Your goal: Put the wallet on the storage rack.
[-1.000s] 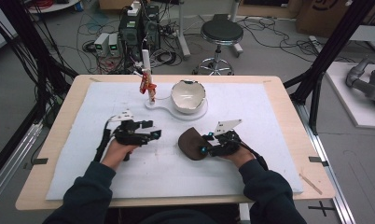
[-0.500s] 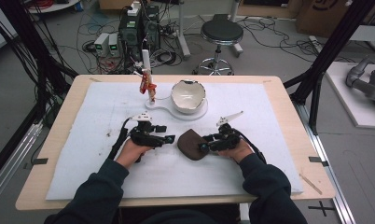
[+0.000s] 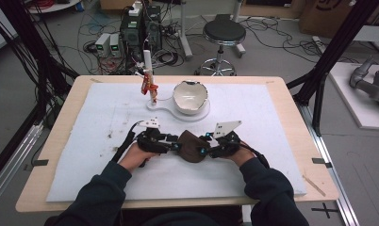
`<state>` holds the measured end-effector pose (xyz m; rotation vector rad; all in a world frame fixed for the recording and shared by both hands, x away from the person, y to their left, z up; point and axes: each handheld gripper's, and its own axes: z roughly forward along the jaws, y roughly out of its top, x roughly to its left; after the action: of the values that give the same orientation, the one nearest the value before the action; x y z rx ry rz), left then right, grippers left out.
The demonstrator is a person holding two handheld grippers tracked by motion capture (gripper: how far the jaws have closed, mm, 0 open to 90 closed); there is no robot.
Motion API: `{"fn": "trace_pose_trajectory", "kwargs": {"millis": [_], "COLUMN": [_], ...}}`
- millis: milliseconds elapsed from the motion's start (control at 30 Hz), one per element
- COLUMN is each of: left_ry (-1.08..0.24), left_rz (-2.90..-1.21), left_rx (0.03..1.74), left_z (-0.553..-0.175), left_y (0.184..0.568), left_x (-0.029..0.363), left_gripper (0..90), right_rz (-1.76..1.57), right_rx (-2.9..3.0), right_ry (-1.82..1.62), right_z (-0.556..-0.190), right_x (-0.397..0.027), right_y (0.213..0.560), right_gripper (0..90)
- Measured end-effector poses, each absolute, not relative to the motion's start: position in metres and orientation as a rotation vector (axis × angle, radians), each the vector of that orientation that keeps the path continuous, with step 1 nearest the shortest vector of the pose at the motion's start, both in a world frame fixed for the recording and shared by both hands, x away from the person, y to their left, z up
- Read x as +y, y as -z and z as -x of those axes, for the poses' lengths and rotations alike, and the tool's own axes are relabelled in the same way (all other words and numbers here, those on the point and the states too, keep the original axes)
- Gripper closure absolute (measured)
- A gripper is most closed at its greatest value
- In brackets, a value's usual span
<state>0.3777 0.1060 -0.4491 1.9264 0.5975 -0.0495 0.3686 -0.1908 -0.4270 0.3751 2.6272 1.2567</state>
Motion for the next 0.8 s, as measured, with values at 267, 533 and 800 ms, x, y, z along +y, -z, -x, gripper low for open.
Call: {"fn": "trace_pose_trajectory", "kwargs": {"millis": [267,533,800], "left_ry": [0.024,-0.062,-0.124], "left_rz": [-1.929,-1.905,-1.833], "left_rx": [0.583,0.514,0.684], "left_z": [-0.377,-0.374,-0.38], "left_y": [0.448,0.441,0.43], "left_x": [0.108,0.111,0.133], "left_gripper": [62.2,70.2,40.9], "right_rz": [-0.502,-0.804,-0.831], "right_rx": [2.69,2.885,2.79], "right_ry": [-1.346,-1.598,-1.69], "right_z": [-0.38,-0.407,-0.404], "right_x": [-0.194,-0.204,-0.21], "right_y": [0.433,0.449,0.433], "right_gripper": [49.1,52.3,66.7]}}
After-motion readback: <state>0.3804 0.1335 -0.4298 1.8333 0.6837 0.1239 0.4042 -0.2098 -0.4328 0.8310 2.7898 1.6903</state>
